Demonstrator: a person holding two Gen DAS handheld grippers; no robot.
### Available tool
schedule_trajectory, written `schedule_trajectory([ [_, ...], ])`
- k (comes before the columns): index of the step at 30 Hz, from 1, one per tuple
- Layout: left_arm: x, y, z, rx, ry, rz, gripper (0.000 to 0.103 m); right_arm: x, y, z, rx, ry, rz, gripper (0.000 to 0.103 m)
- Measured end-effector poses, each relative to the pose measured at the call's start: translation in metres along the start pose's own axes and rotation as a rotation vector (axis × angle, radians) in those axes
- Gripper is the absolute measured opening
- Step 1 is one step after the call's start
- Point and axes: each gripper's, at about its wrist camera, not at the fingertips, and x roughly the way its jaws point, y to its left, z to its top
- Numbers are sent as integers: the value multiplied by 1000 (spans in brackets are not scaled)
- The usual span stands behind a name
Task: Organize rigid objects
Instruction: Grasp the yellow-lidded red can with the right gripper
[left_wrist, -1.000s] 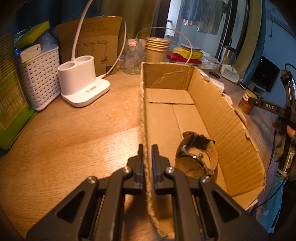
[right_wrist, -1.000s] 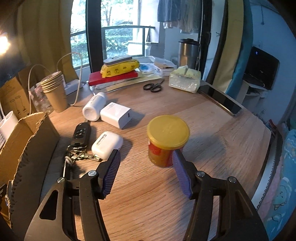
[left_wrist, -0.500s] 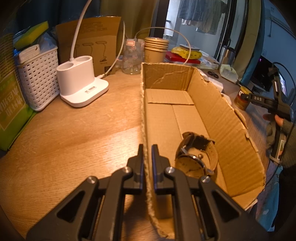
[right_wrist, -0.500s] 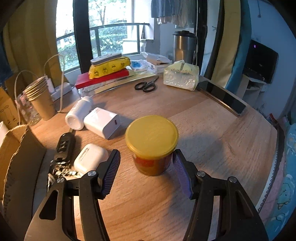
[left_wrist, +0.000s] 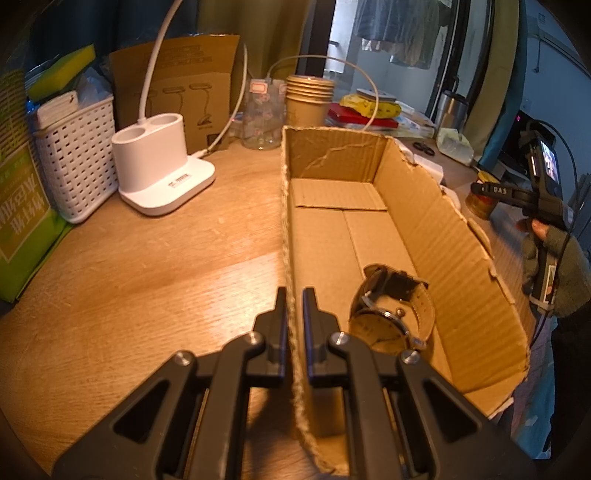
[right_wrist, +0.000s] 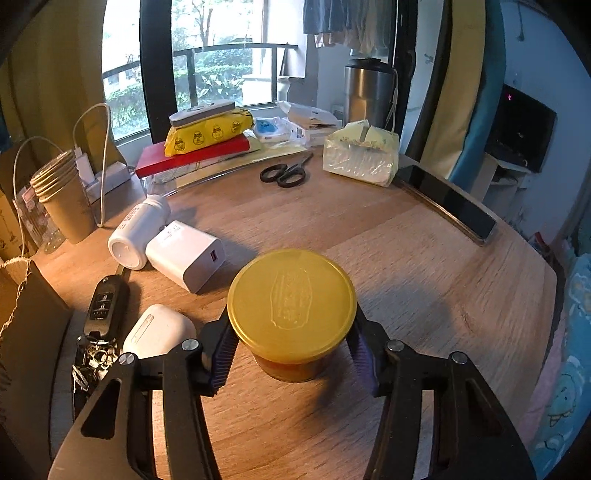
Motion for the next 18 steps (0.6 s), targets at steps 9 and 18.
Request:
schedule_trajectory([
  [9, -2, 0, 1, 6, -11, -5, 7, -25, 8, -6, -40, -27, 0, 57],
  [18, -4, 1, -1, 6, -17, -14, 7, -61, 24, -16, -59, -53, 42, 57],
])
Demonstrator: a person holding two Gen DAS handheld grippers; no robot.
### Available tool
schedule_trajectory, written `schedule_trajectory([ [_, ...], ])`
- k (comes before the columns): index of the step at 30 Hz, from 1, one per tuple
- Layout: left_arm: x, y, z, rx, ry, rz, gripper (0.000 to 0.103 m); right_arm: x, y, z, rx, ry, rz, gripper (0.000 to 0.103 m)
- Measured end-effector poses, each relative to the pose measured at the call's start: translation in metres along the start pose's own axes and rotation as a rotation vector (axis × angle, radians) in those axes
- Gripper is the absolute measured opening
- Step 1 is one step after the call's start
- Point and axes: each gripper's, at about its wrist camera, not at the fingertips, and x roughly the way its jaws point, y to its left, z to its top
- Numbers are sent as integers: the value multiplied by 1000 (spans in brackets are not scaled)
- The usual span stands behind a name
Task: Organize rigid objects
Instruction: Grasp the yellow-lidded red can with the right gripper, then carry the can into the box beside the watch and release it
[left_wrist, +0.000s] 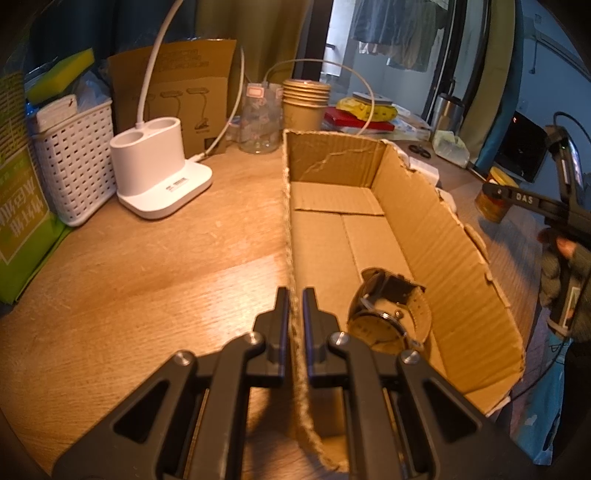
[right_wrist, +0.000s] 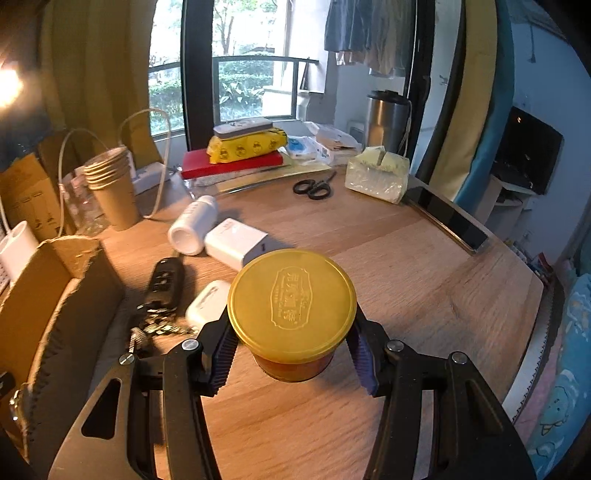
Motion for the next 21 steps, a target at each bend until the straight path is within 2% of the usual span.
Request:
schedule_trajectory([
  [12, -5, 0, -1, 0, -13, -6, 7, -37, 36, -21, -75, 7, 82, 57],
  [21, -6, -1, -1, 2, -20, -6, 7, -81, 78, -6, -146, -79, 211, 57],
])
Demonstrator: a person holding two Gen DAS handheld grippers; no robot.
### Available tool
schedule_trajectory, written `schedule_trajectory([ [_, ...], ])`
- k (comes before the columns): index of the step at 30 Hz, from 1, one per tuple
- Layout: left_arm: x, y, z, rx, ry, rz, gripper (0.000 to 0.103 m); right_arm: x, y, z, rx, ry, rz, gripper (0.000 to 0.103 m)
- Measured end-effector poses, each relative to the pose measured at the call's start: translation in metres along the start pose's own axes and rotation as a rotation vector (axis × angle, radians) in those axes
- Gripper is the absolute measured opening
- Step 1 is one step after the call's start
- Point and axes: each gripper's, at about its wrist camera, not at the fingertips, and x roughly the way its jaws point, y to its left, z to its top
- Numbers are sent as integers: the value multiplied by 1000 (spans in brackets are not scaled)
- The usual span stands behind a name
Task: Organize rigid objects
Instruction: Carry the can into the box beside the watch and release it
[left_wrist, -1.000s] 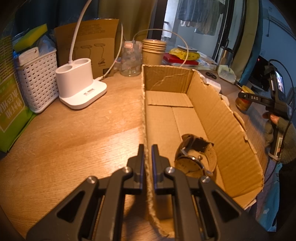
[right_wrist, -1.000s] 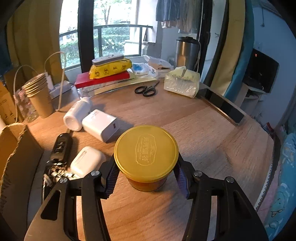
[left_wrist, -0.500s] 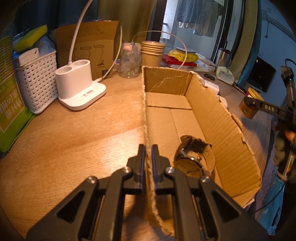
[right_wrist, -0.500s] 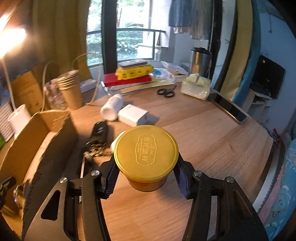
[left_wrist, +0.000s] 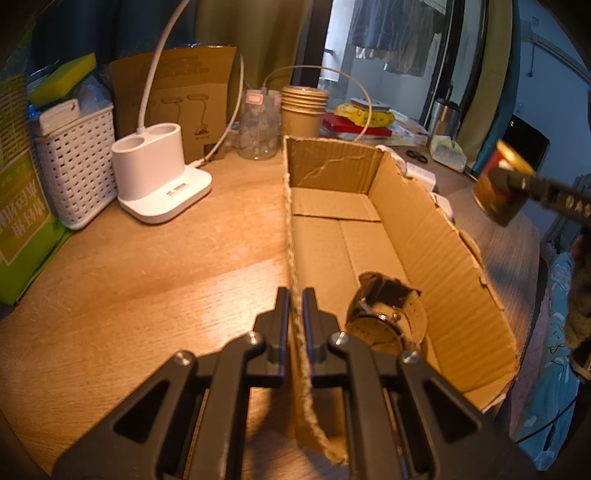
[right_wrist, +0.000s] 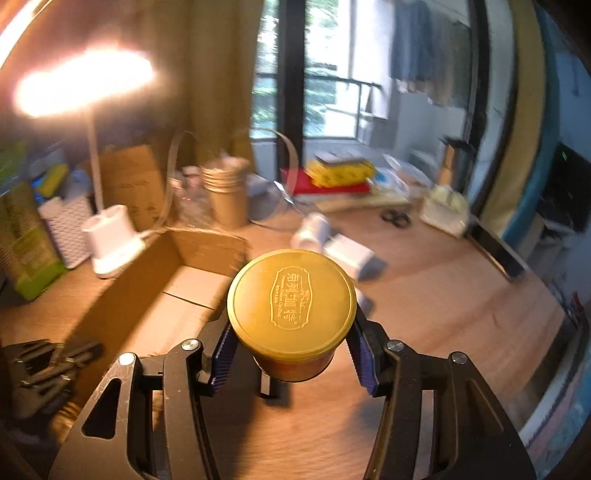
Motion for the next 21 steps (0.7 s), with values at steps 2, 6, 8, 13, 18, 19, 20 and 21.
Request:
schedule_trajectory([
  [2, 0, 0, 0, 0, -1, -1, 7, -5, 14, 7, -39, -20, 27, 57],
  [6, 0, 0, 0, -1, -1, -2, 7, -9, 38, 17, -99, -49, 70, 57],
  [8, 0, 0, 0, 0, -1, -1, 7, -9, 50, 19, -127, -56, 91, 57],
  [13, 0, 0, 0, 0, 0, -1, 7, 0, 70, 21, -160, -52, 135, 57],
  [18, 0, 0, 0, 0, -1, -1, 7, 15, 82, 19, -171, -24, 162, 57],
  [19, 0, 0, 0, 0, -1, -1, 7, 19, 84, 18, -171, -14, 169, 57],
  [20, 0, 0, 0, 0, -1, -1, 7, 23, 86, 17, -175, -3, 174, 57],
  [21, 0, 0, 0, -1, 0, -2, 7, 28, 89, 15, -184, 13, 178, 57],
])
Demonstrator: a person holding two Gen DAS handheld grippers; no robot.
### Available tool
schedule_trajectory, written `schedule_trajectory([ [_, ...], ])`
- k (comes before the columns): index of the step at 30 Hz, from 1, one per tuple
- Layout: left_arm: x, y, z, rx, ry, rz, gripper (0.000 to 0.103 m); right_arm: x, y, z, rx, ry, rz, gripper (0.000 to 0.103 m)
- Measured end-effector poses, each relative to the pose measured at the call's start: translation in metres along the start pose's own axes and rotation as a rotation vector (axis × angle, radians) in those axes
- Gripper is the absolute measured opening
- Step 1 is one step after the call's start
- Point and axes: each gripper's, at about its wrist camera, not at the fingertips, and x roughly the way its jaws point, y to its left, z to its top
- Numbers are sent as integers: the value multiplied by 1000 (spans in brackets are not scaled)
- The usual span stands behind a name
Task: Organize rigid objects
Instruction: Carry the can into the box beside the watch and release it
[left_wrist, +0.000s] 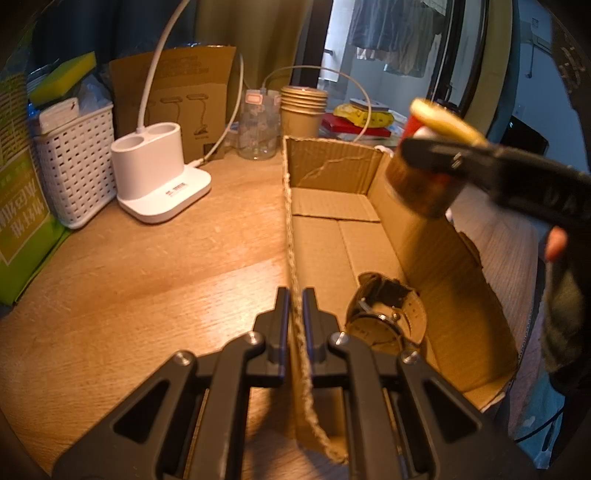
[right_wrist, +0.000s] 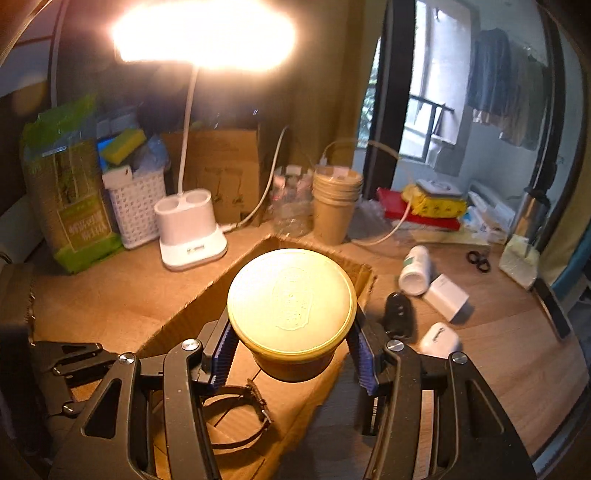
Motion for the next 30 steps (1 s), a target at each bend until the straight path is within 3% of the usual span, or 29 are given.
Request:
schedule_trajectory([
  [7, 1, -1, 0, -1, 1, 0, 7, 22, 10, -9, -42, 58, -4, 57],
  [18, 1, -1, 0, 0, 1, -1, 7, 47, 3, -18, -4, 178, -10, 57],
  [30, 2, -3, -3, 4, -5, 2, 7, 46, 10, -21, -34, 200, -21, 57],
])
